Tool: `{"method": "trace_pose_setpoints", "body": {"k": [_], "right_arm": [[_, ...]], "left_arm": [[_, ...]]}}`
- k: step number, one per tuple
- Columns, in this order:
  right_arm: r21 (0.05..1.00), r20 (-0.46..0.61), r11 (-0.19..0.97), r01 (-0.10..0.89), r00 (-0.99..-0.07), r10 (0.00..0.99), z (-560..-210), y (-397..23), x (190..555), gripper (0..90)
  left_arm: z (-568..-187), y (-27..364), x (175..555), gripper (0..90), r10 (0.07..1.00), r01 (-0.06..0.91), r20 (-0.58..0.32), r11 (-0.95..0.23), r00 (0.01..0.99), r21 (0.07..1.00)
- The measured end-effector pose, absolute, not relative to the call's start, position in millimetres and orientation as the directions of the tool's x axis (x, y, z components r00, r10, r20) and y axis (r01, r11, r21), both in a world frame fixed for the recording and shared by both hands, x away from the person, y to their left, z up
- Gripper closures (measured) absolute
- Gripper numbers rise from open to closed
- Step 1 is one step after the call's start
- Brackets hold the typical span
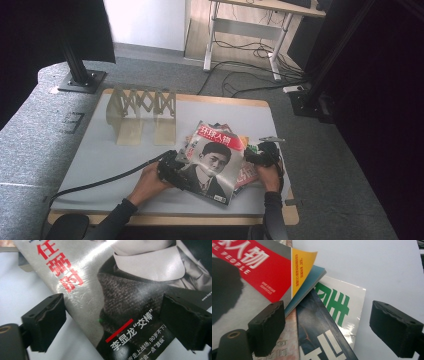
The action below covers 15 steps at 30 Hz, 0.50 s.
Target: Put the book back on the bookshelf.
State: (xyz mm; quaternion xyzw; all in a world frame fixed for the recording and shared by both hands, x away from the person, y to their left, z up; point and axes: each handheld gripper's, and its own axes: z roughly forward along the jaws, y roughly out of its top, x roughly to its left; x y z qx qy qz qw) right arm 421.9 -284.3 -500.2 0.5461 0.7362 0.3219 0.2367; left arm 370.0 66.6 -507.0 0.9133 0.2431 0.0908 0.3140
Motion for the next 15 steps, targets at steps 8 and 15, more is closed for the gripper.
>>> {"method": "trace_pose_setpoints", "body": {"k": [8, 15], "right_arm": [[0.773, 0.063, 0.188, 0.606, -0.369, 0.927, -491.5, -280.8, 394.1, 13.1], [0.758, 0.055, 0.246, 0.604, -0.435, 0.899, -497.1, -265.4, 382.0, 13.2]], "left_arm": [[-495.2, 91.6, 375.3, 18.9, 0.522, 0.391, -0.017, -0.615, 0.853, 0.684], [-504.5, 109.4, 368.3, 32.6, 0.521, 0.399, -0.042, -0.597, 0.853, 0.696]]}}
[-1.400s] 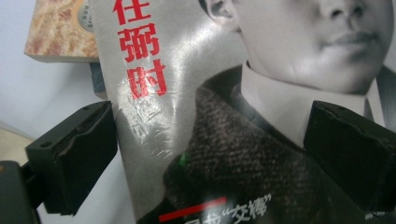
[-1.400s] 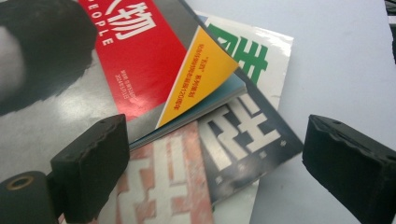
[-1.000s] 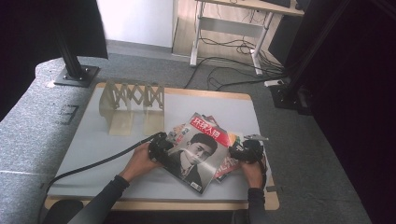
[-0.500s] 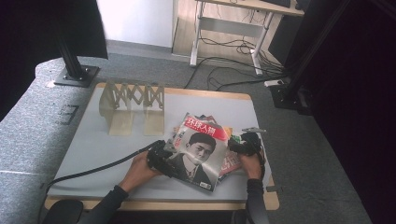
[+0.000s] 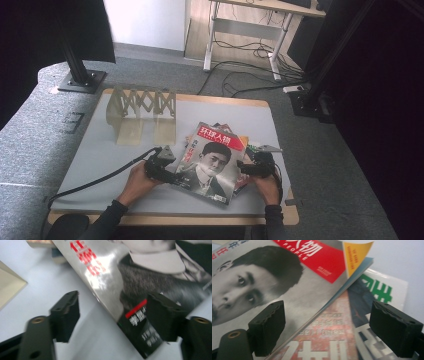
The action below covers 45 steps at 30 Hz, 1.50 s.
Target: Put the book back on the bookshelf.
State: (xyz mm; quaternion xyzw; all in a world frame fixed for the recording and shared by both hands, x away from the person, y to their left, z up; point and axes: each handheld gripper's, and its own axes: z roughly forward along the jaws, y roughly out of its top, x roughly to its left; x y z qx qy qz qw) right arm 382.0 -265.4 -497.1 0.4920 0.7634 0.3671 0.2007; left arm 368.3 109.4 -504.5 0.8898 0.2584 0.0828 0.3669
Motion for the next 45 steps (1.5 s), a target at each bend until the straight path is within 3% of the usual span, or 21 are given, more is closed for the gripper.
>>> {"method": "trace_pose_setpoints", "body": {"k": [2, 3, 13, 27, 38, 45], "right_arm": [[0.753, 0.056, 0.255, 0.606, -0.446, 0.894, -498.8, -263.2, 380.7, 13.3], [0.754, 0.064, 0.251, 0.607, -0.448, 0.892, -499.5, -263.3, 380.0, 13.3], [0.745, 0.081, 0.248, 0.619, -0.453, 0.888, -497.4, -266.5, 382.3, 13.0], [0.725, 0.107, 0.228, 0.65, -0.434, 0.895, -495.2, -268.8, 419.3, 12.7], [0.703, 0.166, 0.201, 0.682, -0.432, 0.887, -504.1, -271.5, 453.3, 12.2], [0.689, 0.209, 0.172, 0.704, -0.42, 0.883, -508.0, -274.1, 473.7, 6.6]], "left_arm": [[-508.4, 111.4, 365.9, 34.2, 0.511, 0.4, -0.056, -0.594, 0.858, 0.698], [-509.7, 111.7, 365.0, 40.6, 0.503, 0.399, -0.066, -0.592, 0.862, 0.7], [-518.5, 114.0, 357.2, 50.9, 0.46, 0.36, -0.052, -0.614, 0.886, 0.702], [-525.7, 121.1, 362.1, 44.7, 0.477, 0.406, -0.12, -0.557, 0.871, 0.725], [-525.6, 120.6, 360.5, 44.5, 0.476, 0.392, -0.102, -0.563, 0.873, 0.727], [-525.6, 120.4, 360.2, 44.6, 0.476, 0.389, -0.099, -0.564, 0.874, 0.728]]}}
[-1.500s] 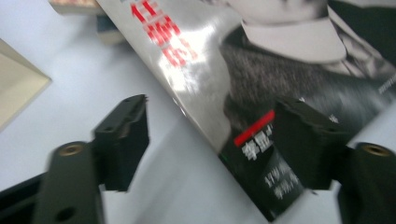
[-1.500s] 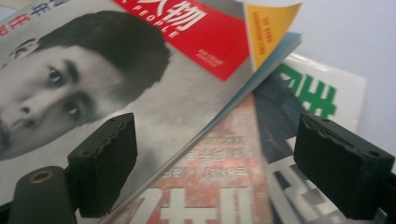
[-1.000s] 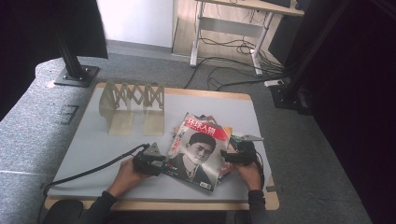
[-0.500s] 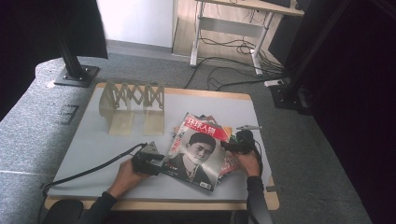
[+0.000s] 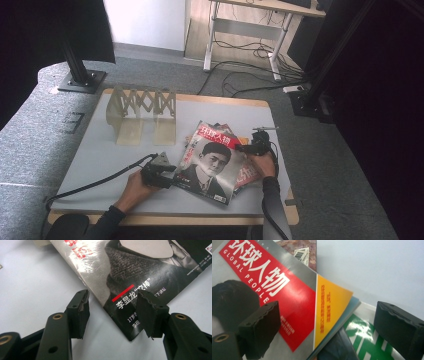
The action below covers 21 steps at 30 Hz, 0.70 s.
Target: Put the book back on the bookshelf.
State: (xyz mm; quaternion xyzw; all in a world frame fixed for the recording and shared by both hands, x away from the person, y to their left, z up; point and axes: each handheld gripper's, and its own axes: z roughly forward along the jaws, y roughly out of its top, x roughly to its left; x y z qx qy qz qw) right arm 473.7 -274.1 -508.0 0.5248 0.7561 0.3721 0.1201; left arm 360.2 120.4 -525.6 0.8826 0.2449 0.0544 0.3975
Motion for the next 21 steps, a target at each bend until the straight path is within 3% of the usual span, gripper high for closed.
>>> {"method": "trace_pose_setpoints", "body": {"k": [6, 7, 12, 14, 15, 20, 21], "right_arm": [[0.685, 0.218, 0.185, 0.705, -0.441, 0.871, -507.5, -272.5, 482.0, 8.9], [0.684, 0.238, 0.188, 0.705, -0.459, 0.856, -506.6, -271.1, 483.5, 15.1], [0.681, 0.251, 0.192, 0.707, -0.471, 0.846, -505.2, -268.4, 483.0, 21.0], [0.688, 0.252, 0.175, 0.704, -0.459, 0.852, -502.2, -271.1, 480.6, 34.3], [0.688, 0.252, 0.175, 0.704, -0.459, 0.852, -502.2, -271.1, 480.6, 34.3], [0.712, 0.181, 0.196, 0.674, -0.447, 0.876, -492.4, -272.5, 474.5, 55.8], [0.727, 0.138, 0.216, 0.652, -0.446, 0.884, -486.5, -270.3, 471.7, 63.9]], "left_arm": [[-525.8, 120.4, 360.5, 44.6, 0.473, 0.388, -0.1, -0.564, 0.875, 0.729], [-525.8, 120.5, 360.5, 44.6, 0.472, 0.387, -0.099, -0.565, 0.876, 0.728], [-525.8, 120.4, 360.2, 44.6, 0.473, 0.386, -0.097, -0.565, 0.876, 0.729], [-525.7, 120.5, 360.3, 44.6, 0.472, 0.386, -0.097, -0.566, 0.876, 0.729], [-525.7, 120.5, 360.3, 44.6, 0.472, 0.386, -0.097, -0.566, 0.876, 0.729], [-525.9, 120.6, 361.3, 42.3, 0.48, 0.397, -0.104, -0.563, 0.871, 0.725], [-526.1, 120.4, 361.9, 39.2, 0.483, 0.403, -0.109, -0.563, 0.869, 0.721]]}}
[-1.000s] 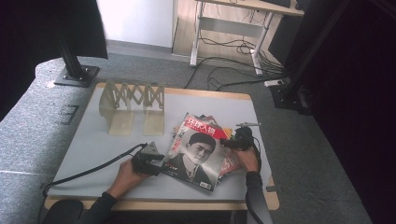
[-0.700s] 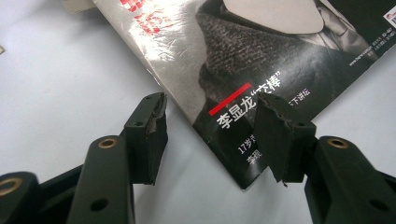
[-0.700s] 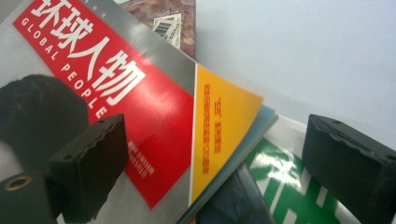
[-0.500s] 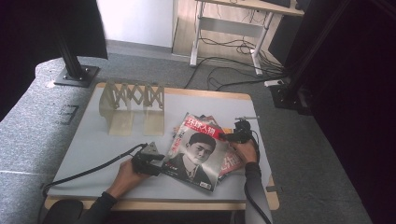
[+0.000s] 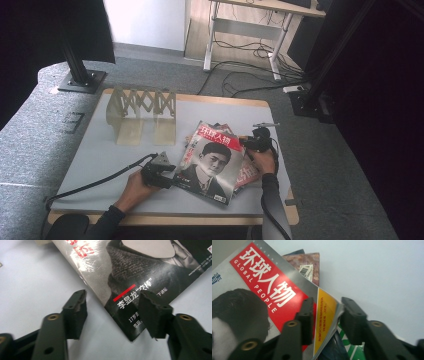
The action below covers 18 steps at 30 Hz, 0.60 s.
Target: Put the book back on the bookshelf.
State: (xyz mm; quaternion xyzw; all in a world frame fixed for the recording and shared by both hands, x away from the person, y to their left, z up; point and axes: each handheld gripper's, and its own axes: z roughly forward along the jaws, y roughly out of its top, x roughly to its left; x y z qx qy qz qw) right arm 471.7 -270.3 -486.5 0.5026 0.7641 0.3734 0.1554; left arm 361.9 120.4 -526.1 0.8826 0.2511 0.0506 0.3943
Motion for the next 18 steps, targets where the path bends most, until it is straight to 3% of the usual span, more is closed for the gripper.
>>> {"method": "trace_pose_setpoints", "body": {"k": [7, 18], "right_arm": [[0.73, 0.1, 0.248, 0.637, -0.458, 0.883, -471.5, -265.5, 465.0, 81.2], [0.768, 0.069, 0.273, 0.579, -0.499, 0.864, -446.5, -256.4, 450.9, 84.4]], "left_arm": [[-526.3, 120.1, 362.5, 33.4, 0.495, 0.414, -0.11, -0.56, 0.862, 0.718], [-527.0, 116.8, 362.6, 16.3, 0.528, 0.425, -0.08, -0.574, 0.845, 0.7]]}}
